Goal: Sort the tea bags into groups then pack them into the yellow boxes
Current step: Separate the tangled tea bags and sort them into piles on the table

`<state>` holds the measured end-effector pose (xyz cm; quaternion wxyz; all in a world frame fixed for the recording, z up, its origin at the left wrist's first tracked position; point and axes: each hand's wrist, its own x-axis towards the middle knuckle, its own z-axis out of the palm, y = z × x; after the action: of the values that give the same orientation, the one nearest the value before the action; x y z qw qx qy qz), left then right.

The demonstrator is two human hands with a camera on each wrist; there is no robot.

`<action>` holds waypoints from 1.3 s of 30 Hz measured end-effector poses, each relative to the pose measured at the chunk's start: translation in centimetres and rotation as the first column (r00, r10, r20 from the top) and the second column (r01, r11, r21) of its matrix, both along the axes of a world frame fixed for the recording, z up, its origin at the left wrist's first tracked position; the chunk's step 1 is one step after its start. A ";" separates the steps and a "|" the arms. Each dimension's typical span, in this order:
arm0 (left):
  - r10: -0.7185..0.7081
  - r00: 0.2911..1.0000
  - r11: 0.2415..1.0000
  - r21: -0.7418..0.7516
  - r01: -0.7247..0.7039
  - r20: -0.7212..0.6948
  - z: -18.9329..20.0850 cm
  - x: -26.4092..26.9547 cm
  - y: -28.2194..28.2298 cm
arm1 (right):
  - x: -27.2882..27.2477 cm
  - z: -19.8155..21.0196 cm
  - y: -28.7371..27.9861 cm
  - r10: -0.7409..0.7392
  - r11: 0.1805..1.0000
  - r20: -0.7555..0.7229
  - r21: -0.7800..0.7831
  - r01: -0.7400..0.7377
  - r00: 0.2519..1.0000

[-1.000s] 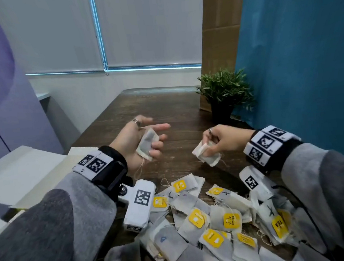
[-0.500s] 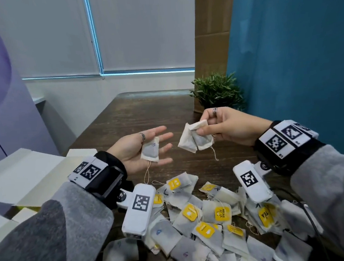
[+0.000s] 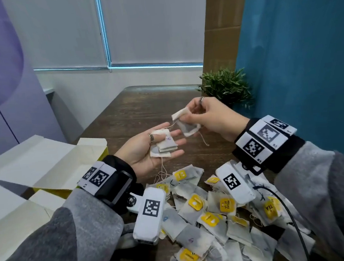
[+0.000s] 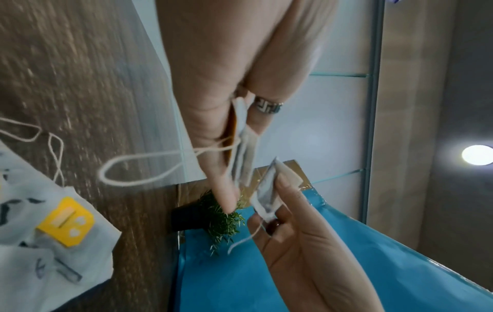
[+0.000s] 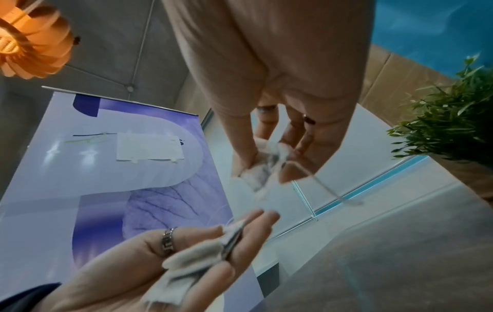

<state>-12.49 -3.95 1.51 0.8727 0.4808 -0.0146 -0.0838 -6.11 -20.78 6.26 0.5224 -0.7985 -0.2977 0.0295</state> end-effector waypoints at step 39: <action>0.204 0.979 0.968 0.156 -0.199 -0.016 -1.8 -0.3 2.8 | 0.7 -1.7 -0.3 0.206 0.977 0.312 -0.112 -0.180 0.927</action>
<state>-12.74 -1.18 -0.32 0.8372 0.5441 0.0548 -0.0035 -5.39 -21.13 4.57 0.4285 -0.7799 -0.4546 -0.0379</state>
